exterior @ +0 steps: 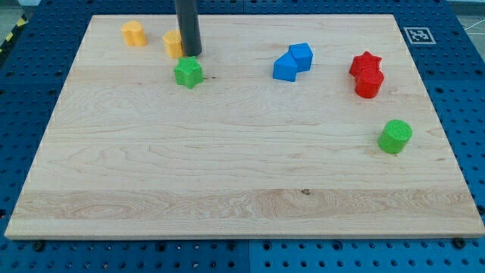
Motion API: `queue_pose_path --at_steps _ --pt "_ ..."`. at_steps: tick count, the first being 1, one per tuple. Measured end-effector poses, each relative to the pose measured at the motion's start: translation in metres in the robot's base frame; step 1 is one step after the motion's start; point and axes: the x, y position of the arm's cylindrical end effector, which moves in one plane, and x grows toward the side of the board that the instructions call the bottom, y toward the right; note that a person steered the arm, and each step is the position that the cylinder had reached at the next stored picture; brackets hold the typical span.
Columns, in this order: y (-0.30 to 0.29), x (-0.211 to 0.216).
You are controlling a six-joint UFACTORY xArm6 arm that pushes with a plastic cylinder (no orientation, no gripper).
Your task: Slide the green star up and left
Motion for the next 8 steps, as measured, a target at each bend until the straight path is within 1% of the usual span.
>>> queue_pose_path --at_steps 1,2,3,4,5,6,8 --pt "-0.029 -0.008" --pt "-0.018 0.009" --pt "0.058 0.038" --pt "0.099 0.058" --pt "0.084 0.092" --pt "0.065 0.107" --pt "0.032 0.078"
